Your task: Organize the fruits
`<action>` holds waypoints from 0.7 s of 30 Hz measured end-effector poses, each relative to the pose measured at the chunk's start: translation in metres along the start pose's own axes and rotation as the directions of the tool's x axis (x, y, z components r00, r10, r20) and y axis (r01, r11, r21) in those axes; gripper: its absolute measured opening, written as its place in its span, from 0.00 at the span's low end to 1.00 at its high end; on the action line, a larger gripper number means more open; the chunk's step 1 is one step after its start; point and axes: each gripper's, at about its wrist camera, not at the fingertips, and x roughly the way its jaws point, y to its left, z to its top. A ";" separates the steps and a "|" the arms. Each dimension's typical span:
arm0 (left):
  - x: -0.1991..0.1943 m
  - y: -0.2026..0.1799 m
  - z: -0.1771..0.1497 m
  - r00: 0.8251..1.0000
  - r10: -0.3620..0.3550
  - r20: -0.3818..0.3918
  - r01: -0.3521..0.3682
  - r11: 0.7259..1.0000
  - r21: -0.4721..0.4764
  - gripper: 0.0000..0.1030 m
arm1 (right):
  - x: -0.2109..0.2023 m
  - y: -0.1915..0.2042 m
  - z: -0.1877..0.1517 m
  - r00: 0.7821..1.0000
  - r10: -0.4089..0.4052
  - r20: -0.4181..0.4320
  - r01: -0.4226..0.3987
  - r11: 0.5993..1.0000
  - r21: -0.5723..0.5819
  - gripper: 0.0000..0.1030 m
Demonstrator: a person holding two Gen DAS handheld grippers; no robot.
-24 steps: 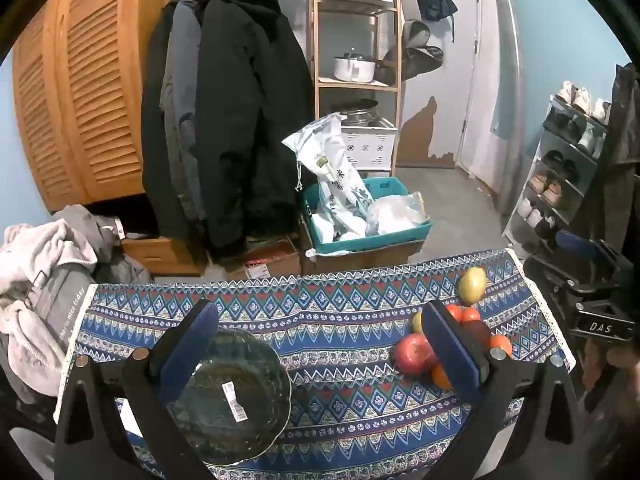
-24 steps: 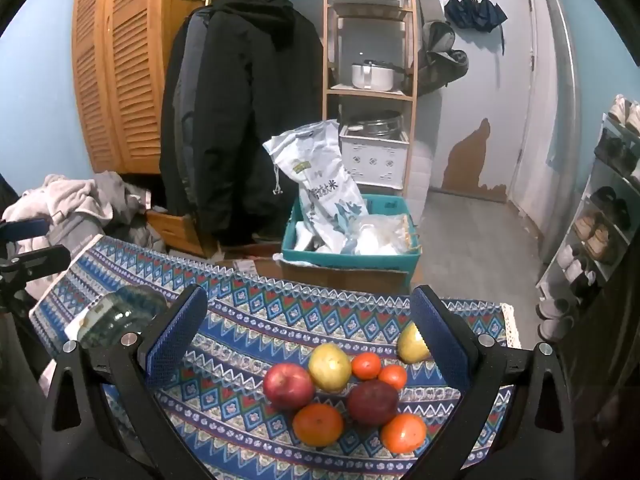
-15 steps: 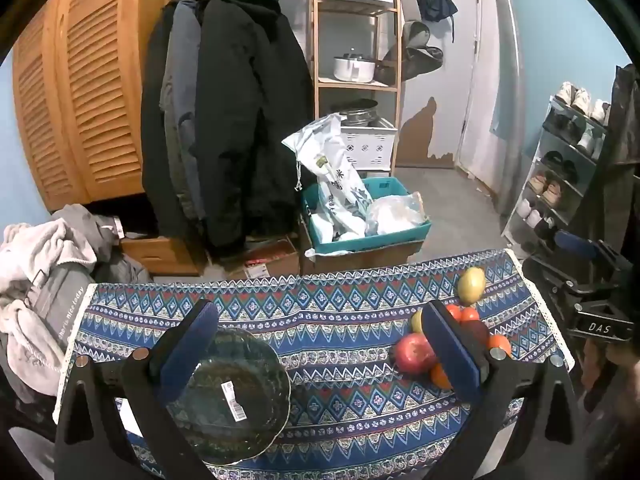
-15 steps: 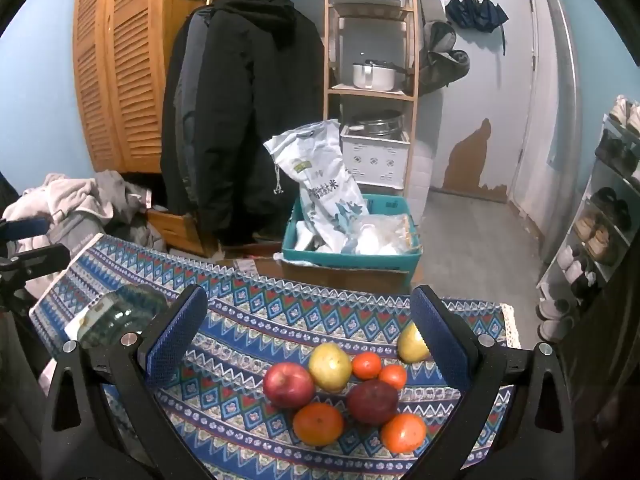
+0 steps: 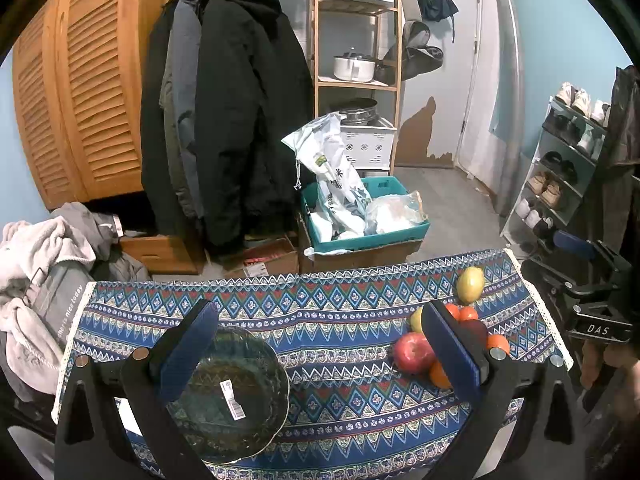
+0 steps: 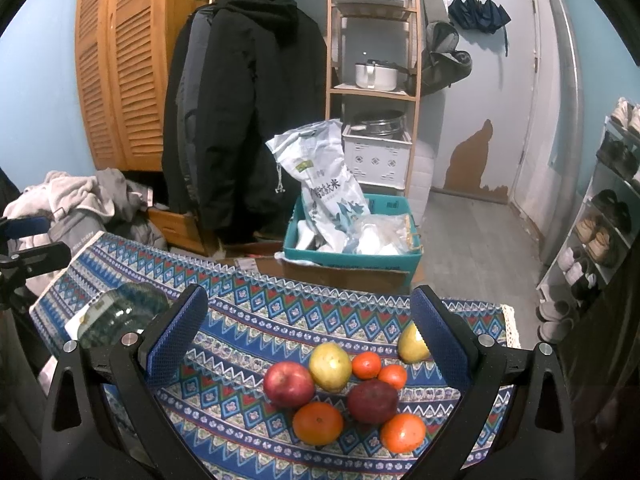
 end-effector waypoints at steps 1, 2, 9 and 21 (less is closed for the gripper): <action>0.000 0.001 0.000 1.000 0.000 0.000 0.000 1.000 0.001 0.99 | 0.000 0.000 0.000 1.000 0.000 0.000 0.000 1.000 0.001 0.97; 0.000 0.000 0.000 1.000 0.001 0.000 -0.001 1.000 0.001 0.99 | 0.000 0.000 0.000 1.000 0.000 0.000 0.000 1.000 0.001 0.97; 0.000 0.001 0.000 1.000 0.002 0.002 -0.002 1.000 0.003 0.99 | 0.000 0.000 0.000 1.000 0.000 0.000 0.000 1.000 -0.001 0.97; 0.000 0.001 -0.001 1.000 0.004 0.019 -0.004 1.000 0.007 0.99 | 0.000 0.001 0.001 1.000 0.001 -0.001 -0.001 1.000 0.000 0.97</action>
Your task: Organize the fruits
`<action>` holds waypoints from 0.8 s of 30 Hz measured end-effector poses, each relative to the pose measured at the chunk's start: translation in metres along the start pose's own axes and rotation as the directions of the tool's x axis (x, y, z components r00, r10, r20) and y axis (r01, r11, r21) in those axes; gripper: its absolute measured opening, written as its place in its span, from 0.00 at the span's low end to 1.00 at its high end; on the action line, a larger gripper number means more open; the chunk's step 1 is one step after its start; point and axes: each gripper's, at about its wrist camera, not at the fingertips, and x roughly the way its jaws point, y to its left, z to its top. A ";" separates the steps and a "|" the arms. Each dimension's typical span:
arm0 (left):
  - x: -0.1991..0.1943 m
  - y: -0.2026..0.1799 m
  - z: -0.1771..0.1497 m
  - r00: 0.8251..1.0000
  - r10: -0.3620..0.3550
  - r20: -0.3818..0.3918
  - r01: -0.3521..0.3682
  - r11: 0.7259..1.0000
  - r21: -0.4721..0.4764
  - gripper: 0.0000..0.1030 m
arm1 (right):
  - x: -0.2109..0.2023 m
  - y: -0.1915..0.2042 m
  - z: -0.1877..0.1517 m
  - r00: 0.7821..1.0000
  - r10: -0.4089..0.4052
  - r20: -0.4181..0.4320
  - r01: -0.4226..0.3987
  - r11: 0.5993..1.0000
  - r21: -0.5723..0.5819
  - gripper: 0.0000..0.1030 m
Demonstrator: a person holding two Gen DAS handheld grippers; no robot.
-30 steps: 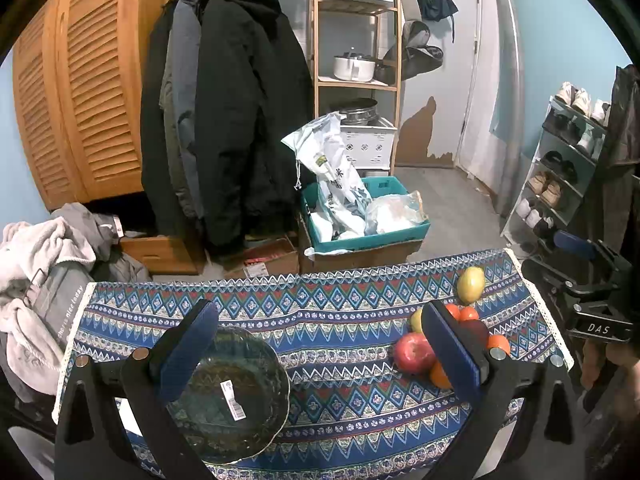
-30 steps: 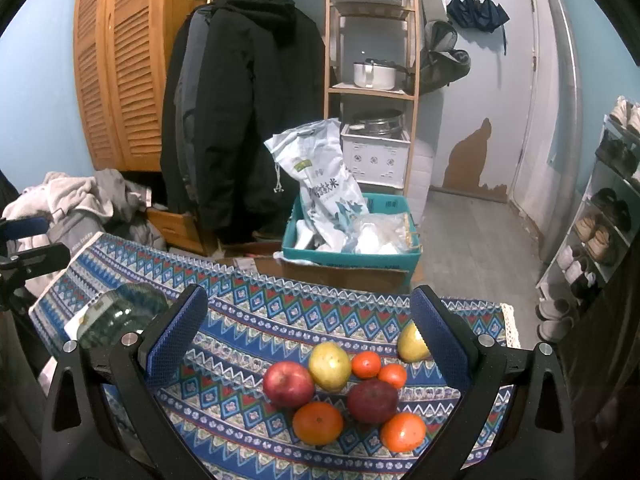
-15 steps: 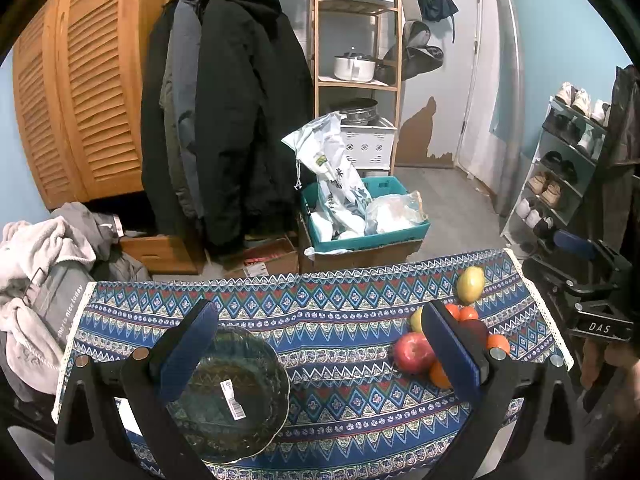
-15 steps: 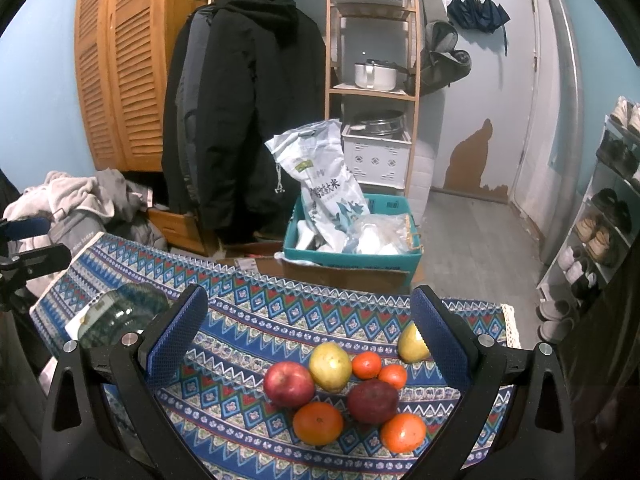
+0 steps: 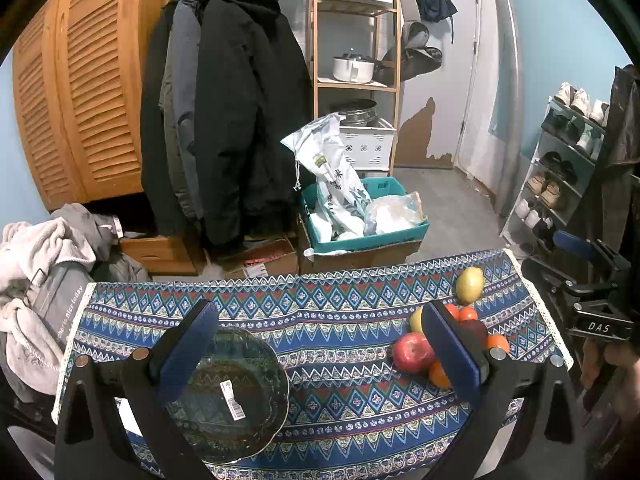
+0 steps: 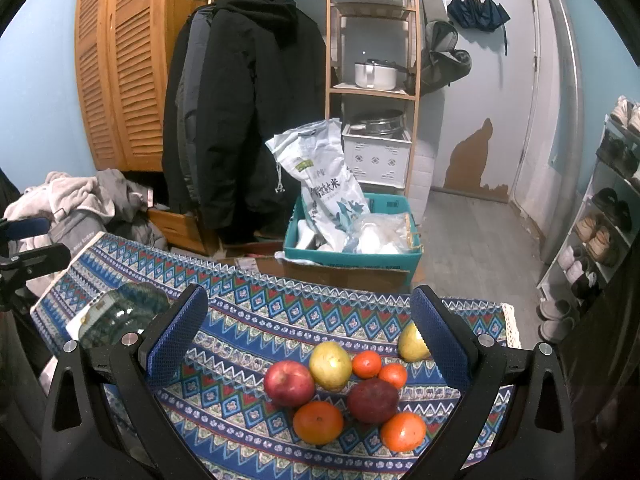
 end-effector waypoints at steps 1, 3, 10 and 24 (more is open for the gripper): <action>0.000 0.000 0.000 1.000 0.000 0.001 0.000 1.000 0.000 0.99 | 0.000 0.000 0.000 1.000 -0.001 0.001 0.001 1.000 -0.001 0.97; 0.000 0.000 0.000 1.000 0.001 0.001 -0.001 1.000 0.000 0.99 | 0.000 0.000 0.000 1.000 -0.004 0.000 0.004 1.000 -0.003 0.97; 0.000 0.001 0.000 1.000 -0.001 0.001 0.001 1.000 0.000 0.99 | 0.000 0.000 -0.001 1.000 -0.005 -0.002 0.005 1.000 -0.003 0.97; 0.003 -0.003 -0.003 1.000 0.001 -0.011 -0.001 1.000 0.013 0.99 | -0.001 -0.001 -0.001 1.000 -0.007 -0.002 0.007 1.000 -0.003 0.97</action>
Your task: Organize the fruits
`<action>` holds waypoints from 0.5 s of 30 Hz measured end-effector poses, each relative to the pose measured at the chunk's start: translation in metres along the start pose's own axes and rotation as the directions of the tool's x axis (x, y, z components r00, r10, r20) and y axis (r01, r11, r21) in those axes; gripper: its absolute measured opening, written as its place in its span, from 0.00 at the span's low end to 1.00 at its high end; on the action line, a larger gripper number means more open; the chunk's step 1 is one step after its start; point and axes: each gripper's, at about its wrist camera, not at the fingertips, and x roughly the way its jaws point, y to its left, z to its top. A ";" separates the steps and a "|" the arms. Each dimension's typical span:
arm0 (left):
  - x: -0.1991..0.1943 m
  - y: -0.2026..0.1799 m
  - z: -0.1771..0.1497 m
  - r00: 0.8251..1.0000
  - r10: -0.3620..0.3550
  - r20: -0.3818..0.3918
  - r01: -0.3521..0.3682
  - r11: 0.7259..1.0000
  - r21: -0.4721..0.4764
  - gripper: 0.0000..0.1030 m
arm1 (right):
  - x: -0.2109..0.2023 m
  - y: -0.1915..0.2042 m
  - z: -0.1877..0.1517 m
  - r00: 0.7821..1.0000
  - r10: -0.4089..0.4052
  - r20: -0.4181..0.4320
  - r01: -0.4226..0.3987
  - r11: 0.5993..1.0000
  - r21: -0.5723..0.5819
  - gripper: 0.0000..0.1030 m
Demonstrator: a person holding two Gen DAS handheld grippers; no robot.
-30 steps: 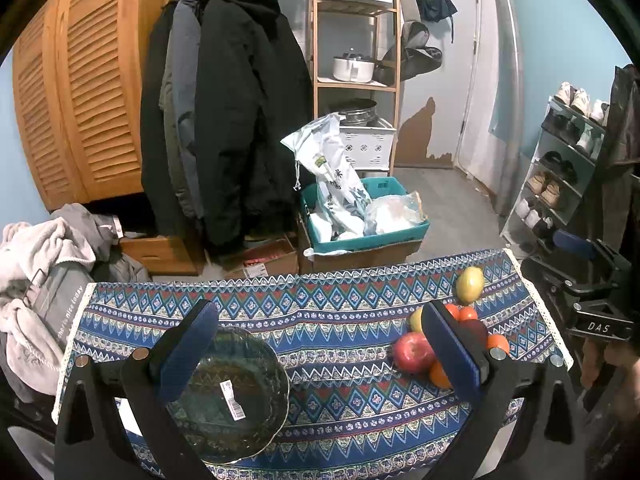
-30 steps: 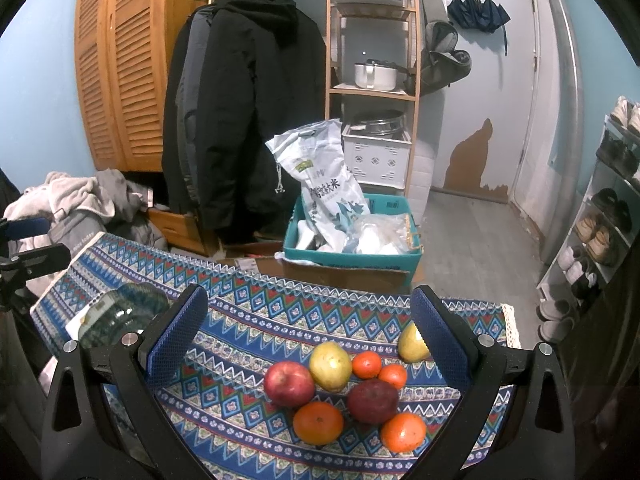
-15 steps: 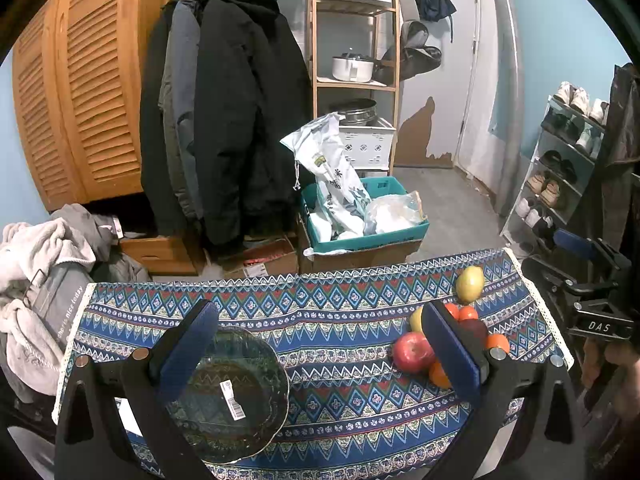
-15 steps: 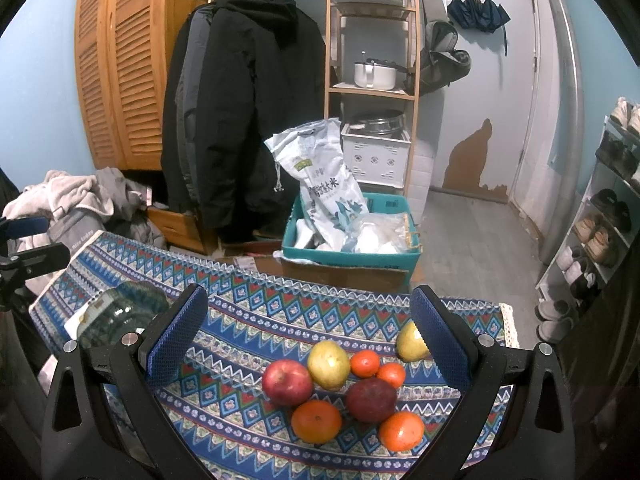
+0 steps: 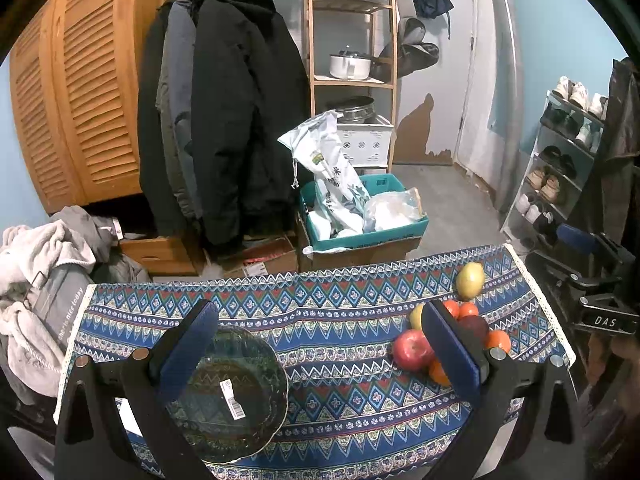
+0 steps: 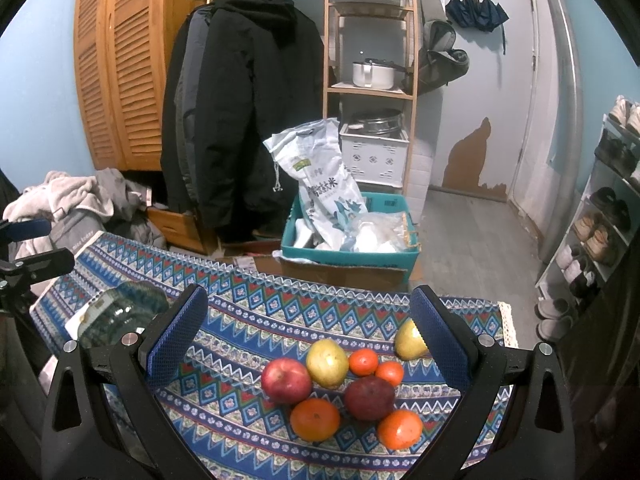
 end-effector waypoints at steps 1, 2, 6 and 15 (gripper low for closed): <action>0.000 0.000 0.000 1.000 -0.001 0.002 0.001 1.000 0.000 0.99 | 0.000 0.000 0.000 1.000 0.001 0.000 -0.001 1.000 0.000 0.97; 0.000 0.000 0.000 1.000 -0.004 0.004 0.004 1.000 -0.004 0.99 | 0.000 0.000 0.000 1.000 0.002 0.000 -0.002 1.000 0.001 0.97; -0.002 -0.003 0.000 0.999 0.011 0.036 -0.012 1.000 0.022 0.99 | -0.003 -0.001 -0.001 1.000 0.006 0.003 -0.006 1.000 -0.001 0.97; 0.001 -0.011 0.000 0.998 0.017 0.063 -0.020 0.999 0.051 0.99 | -0.006 -0.005 -0.004 1.000 0.009 -0.004 -0.009 1.000 0.004 0.97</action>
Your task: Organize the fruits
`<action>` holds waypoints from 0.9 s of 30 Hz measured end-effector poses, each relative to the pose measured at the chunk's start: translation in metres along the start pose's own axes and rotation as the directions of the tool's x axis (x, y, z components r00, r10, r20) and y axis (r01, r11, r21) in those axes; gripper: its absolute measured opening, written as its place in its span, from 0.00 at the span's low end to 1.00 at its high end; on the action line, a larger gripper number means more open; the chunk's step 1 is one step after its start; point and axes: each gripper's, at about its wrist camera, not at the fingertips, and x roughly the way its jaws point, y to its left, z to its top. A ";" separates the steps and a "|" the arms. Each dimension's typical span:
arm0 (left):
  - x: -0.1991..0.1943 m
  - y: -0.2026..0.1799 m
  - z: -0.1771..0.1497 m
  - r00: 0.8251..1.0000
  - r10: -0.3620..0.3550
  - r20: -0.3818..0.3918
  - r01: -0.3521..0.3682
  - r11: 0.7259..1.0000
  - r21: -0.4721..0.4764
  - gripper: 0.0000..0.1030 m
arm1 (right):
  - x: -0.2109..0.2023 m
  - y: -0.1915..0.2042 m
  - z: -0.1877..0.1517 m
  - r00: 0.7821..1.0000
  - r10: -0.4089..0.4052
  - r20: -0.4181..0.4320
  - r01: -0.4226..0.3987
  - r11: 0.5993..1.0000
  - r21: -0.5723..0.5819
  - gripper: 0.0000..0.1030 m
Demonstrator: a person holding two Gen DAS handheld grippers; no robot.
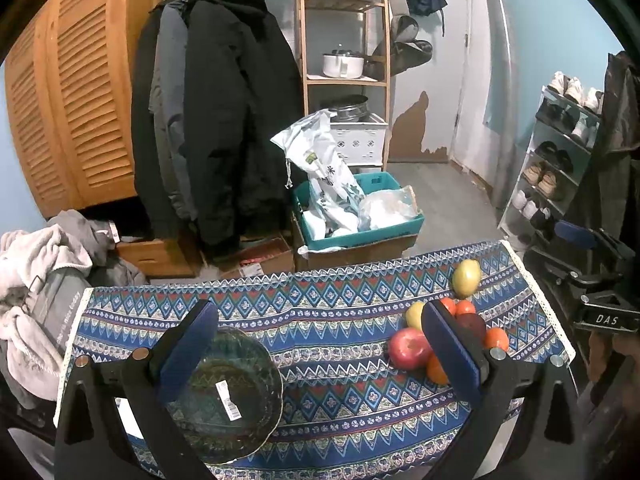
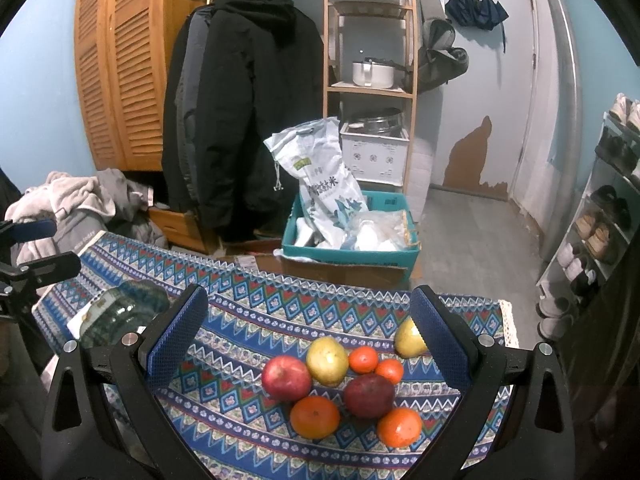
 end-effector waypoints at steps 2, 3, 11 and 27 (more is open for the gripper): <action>0.004 -0.002 0.000 1.000 -0.011 -0.024 0.011 1.000 -0.006 0.99 | -0.001 -0.002 -0.001 1.000 -0.006 -0.005 0.006 1.000 0.000 0.97; 0.007 -0.004 -0.001 0.999 -0.017 -0.028 0.017 1.000 -0.008 0.99 | 0.001 -0.004 0.002 1.000 -0.009 -0.009 0.009 1.000 0.001 0.97; 0.041 -0.025 -0.011 0.990 -0.091 -0.112 0.089 0.996 -0.019 0.99 | 0.006 -0.024 -0.004 0.998 -0.044 -0.056 0.045 0.999 0.029 0.97; 0.105 -0.074 -0.044 0.939 -0.090 -0.333 0.125 0.988 0.086 0.99 | 0.023 -0.082 -0.045 0.974 -0.118 -0.194 0.142 0.983 0.116 0.97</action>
